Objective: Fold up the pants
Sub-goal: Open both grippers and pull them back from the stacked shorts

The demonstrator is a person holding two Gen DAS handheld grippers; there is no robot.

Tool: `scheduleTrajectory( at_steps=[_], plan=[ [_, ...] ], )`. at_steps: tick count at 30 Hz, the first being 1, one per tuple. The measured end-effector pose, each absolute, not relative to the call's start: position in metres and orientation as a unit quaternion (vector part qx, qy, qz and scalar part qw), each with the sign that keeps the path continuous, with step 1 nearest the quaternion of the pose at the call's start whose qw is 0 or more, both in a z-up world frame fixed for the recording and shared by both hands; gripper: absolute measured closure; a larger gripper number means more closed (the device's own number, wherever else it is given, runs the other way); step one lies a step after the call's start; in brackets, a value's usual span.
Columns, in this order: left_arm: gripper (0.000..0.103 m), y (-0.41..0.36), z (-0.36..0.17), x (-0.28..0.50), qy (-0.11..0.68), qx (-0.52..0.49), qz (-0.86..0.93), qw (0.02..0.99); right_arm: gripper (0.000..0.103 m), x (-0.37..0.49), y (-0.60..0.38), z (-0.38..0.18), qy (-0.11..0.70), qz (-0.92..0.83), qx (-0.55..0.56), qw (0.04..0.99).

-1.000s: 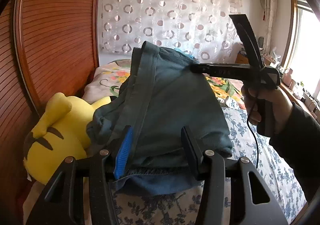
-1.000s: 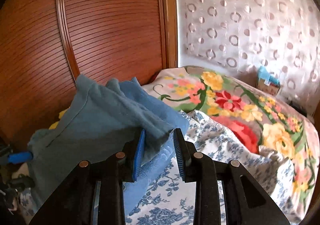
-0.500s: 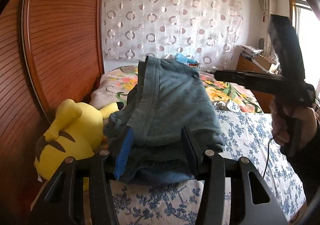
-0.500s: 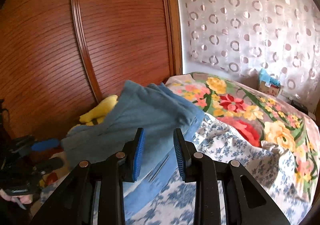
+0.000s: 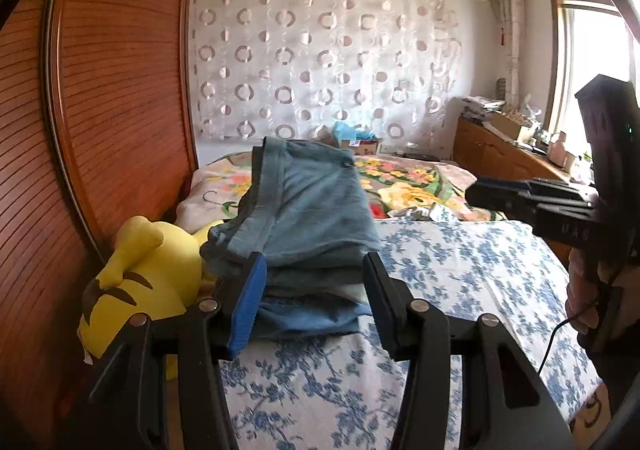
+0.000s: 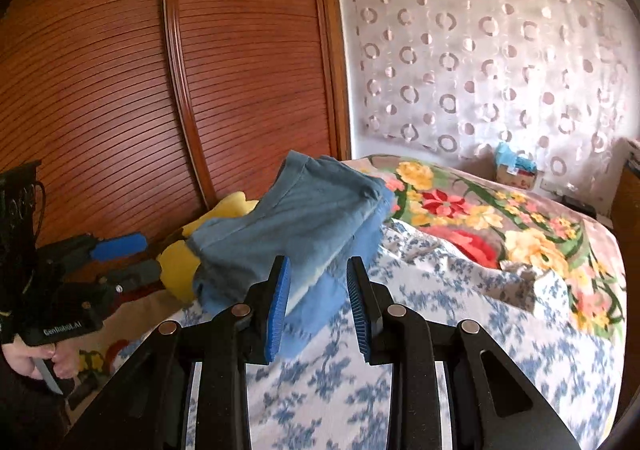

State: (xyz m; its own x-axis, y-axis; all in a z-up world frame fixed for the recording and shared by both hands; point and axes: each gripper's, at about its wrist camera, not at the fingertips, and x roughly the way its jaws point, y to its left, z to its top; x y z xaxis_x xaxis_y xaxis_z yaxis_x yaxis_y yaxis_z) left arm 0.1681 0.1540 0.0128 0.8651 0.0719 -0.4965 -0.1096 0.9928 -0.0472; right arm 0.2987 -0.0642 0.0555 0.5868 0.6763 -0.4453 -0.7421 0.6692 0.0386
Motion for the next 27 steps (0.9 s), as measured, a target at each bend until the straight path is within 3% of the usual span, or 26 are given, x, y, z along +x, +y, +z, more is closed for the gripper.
scheduleTrajectory(
  at_steps=[6,8,10,12,13,21,23,25,26,27],
  plan=[
    [0.052,0.132,0.018,0.145,0.250,-0.025,0.015,0.968,0.073,0.253,-0.088,0.053,0.212,0.364,-0.075,0.904],
    [0.058,0.125,0.020,0.137,0.248,-0.020,-0.001,0.969,0.073,0.236,-0.097,0.052,0.207,0.357,-0.071,0.908],
    [0.074,0.118,0.021,0.132,0.248,-0.014,-0.009,0.969,0.073,0.220,-0.102,0.053,0.204,0.349,-0.071,0.912],
    [0.077,0.109,0.021,0.126,0.248,-0.008,-0.019,0.968,0.072,0.204,-0.106,0.054,0.199,0.343,-0.070,0.915],
    [0.084,0.105,0.022,0.122,0.247,-0.005,-0.025,0.969,0.072,0.197,-0.110,0.054,0.198,0.341,-0.068,0.916],
    [0.084,0.085,0.025,0.100,0.249,-0.008,-0.045,0.968,0.070,0.150,-0.133,0.053,0.188,0.320,-0.055,0.927],
    [0.075,0.082,0.025,0.097,0.248,-0.008,-0.046,0.968,0.068,0.137,-0.139,0.053,0.181,0.311,-0.056,0.931],
    [0.053,0.079,0.027,0.092,0.242,-0.009,-0.048,0.969,0.066,0.127,-0.145,0.054,0.181,0.311,-0.047,0.932],
    [0.050,0.077,0.029,0.088,0.237,-0.011,-0.055,0.970,0.065,0.124,-0.148,0.054,0.181,0.307,-0.042,0.934],
    [0.039,0.075,0.030,0.086,0.236,-0.012,-0.058,0.970,0.065,0.121,-0.151,0.055,0.179,0.303,-0.039,0.935]
  ],
)
